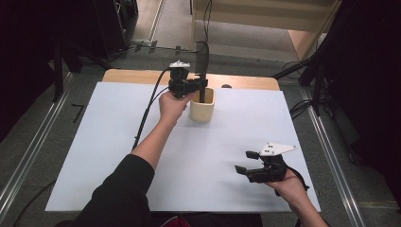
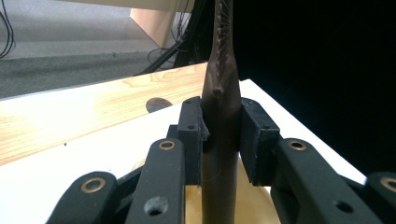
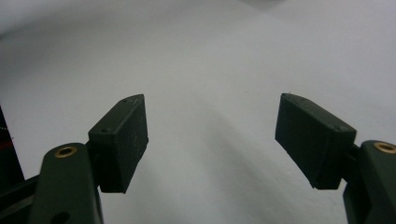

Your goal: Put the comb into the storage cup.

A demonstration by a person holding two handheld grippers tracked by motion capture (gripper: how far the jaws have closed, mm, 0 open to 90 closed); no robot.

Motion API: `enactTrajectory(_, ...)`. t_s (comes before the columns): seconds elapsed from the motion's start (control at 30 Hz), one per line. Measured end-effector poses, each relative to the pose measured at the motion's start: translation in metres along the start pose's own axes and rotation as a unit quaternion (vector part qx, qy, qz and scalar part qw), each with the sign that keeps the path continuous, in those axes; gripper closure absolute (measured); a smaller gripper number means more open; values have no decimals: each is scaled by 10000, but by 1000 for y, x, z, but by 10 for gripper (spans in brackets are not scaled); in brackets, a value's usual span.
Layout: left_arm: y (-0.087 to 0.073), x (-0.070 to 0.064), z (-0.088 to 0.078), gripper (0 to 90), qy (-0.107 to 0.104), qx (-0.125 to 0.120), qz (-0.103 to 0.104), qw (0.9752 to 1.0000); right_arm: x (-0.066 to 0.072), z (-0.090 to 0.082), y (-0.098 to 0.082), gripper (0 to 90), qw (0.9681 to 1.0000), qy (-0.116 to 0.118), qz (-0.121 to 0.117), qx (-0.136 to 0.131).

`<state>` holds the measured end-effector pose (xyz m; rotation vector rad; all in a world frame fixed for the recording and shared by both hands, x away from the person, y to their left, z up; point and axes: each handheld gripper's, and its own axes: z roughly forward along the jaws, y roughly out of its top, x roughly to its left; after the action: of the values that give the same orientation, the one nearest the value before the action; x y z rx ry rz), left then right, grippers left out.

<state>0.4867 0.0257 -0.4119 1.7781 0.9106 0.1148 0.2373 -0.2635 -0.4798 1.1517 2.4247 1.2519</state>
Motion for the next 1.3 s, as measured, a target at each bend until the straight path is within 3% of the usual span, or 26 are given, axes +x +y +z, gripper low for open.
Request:
enactTrajectory(0.4, -10, 1, 0, 734, -9, -67, 50, 10000, -1, 0, 0, 240, 10000, -13, 13, 32)
enactTrajectory(0.57, -14, 0, 1, 733, -5, -12, 207, 9998, -1, 0, 0, 239, 10000, -25, 9, 23)
enactTrajectory(0.93, -21, 0, 2, 718, -18, 0, 333, 9994, -1, 1, 0, 239, 10000, -34, -2, 32)
enactTrajectory(0.97, -21, 1, 1, 657, -61, 9, 256, 9997, -1, 1, 0, 239, 10000, -27, -1, 29)
enactTrajectory(1.0, -19, 2, -1, 534, -23, 23, 217, 9998, -1, 0, 0, 239, 10000, -37, -17, 28)
enactTrajectory(1.1, -15, 3, -12, 300, 16, 7, 254, 9997, -1, -1, 0, 239, 10000, -65, -27, 13)
enactTrajectory(1.17, -13, 6, -20, 257, -164, 139, 145, 9997, -1, -1, -1, 239, 9999, -97, -36, -1)
enactTrajectory(1.3, -12, 10, -29, 241, -138, 380, 39, 9992, -1, -2, -1, 239, 9999, -107, -29, 14)
